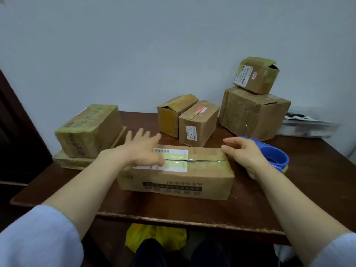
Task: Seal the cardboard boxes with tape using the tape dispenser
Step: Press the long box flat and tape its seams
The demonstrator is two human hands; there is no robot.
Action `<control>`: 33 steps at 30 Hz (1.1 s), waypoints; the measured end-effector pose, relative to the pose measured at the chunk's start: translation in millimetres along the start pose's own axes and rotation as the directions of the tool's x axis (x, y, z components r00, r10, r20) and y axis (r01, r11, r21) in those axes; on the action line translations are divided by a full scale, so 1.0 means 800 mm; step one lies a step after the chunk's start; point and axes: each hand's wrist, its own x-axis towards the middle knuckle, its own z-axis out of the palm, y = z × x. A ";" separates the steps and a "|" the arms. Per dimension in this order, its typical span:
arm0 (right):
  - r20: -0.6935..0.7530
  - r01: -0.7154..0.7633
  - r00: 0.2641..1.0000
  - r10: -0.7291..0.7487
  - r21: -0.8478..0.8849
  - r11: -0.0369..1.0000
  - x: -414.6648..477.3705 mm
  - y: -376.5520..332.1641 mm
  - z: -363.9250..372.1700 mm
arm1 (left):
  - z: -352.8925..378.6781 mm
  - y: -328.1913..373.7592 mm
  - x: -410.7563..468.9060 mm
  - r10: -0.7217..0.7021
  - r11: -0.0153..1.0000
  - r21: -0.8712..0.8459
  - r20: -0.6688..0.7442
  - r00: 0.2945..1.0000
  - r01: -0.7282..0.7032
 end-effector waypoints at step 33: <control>-0.145 -0.164 0.983 0.109 -0.457 0.874 0.026 0.057 -0.098 | 0.020 0.136 0.050 0.136 0.977 -0.145 -0.146 0.980 -0.157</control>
